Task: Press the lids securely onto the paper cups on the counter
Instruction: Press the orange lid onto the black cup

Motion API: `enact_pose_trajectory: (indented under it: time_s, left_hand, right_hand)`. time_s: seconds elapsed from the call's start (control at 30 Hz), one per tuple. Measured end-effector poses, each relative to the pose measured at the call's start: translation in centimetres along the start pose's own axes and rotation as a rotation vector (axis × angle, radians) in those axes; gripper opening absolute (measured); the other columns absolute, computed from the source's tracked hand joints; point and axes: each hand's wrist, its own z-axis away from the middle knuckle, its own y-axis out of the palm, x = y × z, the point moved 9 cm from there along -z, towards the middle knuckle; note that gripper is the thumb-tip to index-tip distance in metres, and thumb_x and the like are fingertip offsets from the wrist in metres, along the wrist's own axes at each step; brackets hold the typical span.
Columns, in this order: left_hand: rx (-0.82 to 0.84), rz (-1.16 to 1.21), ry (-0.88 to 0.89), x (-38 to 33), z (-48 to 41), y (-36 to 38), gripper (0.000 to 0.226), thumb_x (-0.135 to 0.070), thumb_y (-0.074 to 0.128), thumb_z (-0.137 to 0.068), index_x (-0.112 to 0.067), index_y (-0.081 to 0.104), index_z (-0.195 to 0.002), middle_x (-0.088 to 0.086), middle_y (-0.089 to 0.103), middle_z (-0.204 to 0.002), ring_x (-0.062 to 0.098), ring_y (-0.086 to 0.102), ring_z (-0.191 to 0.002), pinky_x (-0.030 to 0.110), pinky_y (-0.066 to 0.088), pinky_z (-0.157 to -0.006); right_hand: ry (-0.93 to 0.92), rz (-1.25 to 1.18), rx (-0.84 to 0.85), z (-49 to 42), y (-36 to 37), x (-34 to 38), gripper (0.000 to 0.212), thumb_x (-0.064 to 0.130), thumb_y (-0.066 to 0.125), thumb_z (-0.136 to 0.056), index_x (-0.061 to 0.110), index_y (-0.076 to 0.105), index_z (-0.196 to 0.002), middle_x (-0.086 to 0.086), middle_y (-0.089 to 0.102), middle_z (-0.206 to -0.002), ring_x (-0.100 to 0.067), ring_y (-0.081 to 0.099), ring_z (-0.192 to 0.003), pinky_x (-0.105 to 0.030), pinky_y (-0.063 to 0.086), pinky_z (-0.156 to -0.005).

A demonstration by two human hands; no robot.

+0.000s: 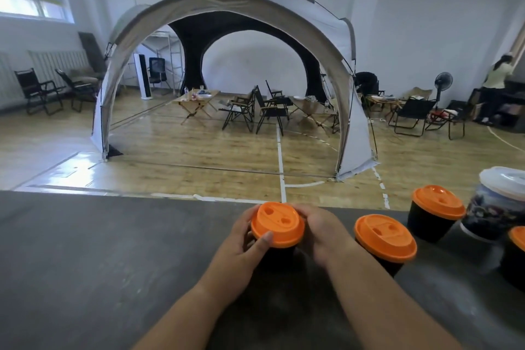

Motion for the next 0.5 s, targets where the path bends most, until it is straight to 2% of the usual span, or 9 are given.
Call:
enact_pose_trajectory:
  time_s: [0.07,0.33,0.5]
  left_hand:
    - [0.002,-0.009,-0.007,0.2,0.1,0.1,0.072,-0.067,0.055,-0.076,-0.042,0.035,-0.141,-0.019,0.048,-0.137,-0.002,0.044,-0.127,0.021,0.035,-0.108]
    - [-0.015,0.001,-0.012,-0.5,0.2,0.2,0.07,-0.057,0.055,-0.078,-0.037,0.034,-0.142,-0.018,0.047,-0.136,-0.002,0.044,-0.126,0.011,0.034,-0.099]
    - [-0.022,0.003,-0.013,-0.6,0.3,0.2,0.075,-0.06,0.054,-0.076,-0.035,0.032,-0.143,-0.017,0.044,-0.137,0.001,0.043,-0.126,0.018,0.033,-0.103]
  right_hand:
    - [-0.007,0.059,0.004,0.0,0.0,0.1,0.024,0.03,0.057,-0.098,0.013,0.074,-0.094,-0.014,0.075,-0.096,-0.032,0.067,-0.103,-0.048,0.049,-0.101]
    - [-0.192,-0.035,-0.05,1.3,-0.5,-0.5,0.025,0.026,0.044,-0.105,0.019,0.066,-0.113,-0.006,0.07,-0.11,-0.023,0.062,-0.109,-0.046,0.048,-0.103]
    - [-0.264,-0.018,-0.049,2.3,-0.3,-1.1,0.029,0.025,0.042,-0.105,0.025,0.055,-0.131,0.001,0.063,-0.124,-0.017,0.056,-0.119,-0.042,0.044,-0.109]
